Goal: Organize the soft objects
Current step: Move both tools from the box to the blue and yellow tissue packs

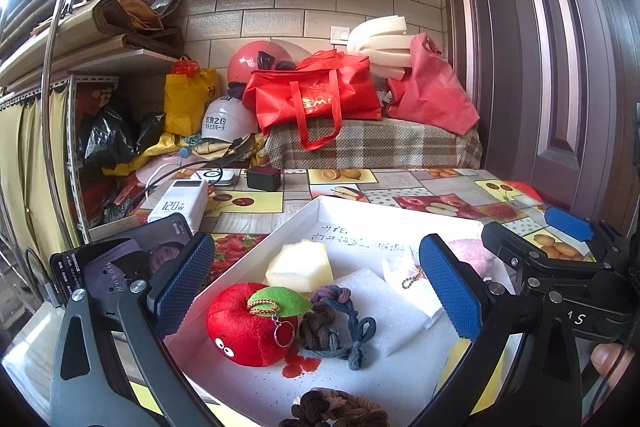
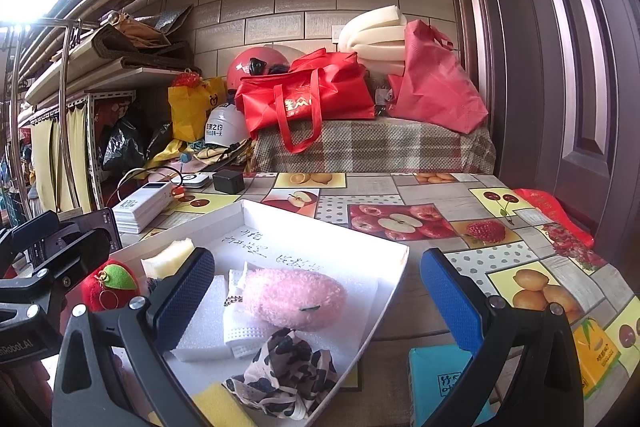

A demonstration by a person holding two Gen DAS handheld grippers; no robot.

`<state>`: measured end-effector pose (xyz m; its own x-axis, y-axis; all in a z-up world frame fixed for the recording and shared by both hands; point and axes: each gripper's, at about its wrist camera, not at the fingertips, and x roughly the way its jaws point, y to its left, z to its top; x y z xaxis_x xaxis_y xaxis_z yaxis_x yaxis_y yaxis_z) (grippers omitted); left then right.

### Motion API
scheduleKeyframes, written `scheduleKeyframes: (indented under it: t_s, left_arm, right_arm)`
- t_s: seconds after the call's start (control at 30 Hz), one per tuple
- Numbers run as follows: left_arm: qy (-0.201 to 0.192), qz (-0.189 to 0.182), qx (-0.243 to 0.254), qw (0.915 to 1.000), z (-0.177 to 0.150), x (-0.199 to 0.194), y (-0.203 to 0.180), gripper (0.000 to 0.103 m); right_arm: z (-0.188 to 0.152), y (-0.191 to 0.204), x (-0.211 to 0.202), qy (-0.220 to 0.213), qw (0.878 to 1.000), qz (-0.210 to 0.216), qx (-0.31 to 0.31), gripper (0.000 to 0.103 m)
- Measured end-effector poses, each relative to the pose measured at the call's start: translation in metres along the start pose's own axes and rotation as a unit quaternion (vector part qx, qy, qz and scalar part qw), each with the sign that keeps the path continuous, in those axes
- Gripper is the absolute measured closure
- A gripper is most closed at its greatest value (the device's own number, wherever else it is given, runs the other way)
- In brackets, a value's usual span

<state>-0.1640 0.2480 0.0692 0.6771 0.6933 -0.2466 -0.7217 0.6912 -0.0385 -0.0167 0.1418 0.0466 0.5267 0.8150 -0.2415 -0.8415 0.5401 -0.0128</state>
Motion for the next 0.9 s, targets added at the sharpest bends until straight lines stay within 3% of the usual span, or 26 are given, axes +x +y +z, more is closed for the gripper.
scheduleKeyframes:
  t_s: [0.37,0.57,0.7,0.77,0.9]
  left_arm:
    - [0.001,0.003,0.001,1.0,-0.01,-0.011,-0.001,0.0]
    - [-0.007,0.003,0.003,1.0,-0.017,-0.028,-0.007,0.0]
    - [-0.046,-0.014,0.013,0.9987,-0.017,-0.048,-0.02,0.0]
    - [-0.061,-0.019,0.02,0.9978,-0.018,-0.057,-0.03,0.0]
    - [-0.024,-0.072,0.033,0.9965,-0.022,-0.056,-0.058,0.0]
  right_arm:
    - [-0.009,-0.022,-0.036,-0.011,1.0,-0.016,-0.008,0.0]
    - [-0.015,-0.065,-0.085,-0.057,0.998,-0.04,0.006,0.0]
    - [-0.016,-0.111,-0.128,-0.103,0.989,-0.093,0.06,0.0]
    - [-0.016,-0.136,-0.138,-0.099,0.987,-0.095,0.088,0.0]
    - [-0.021,-0.172,-0.14,-0.063,0.983,-0.146,0.087,0.0]
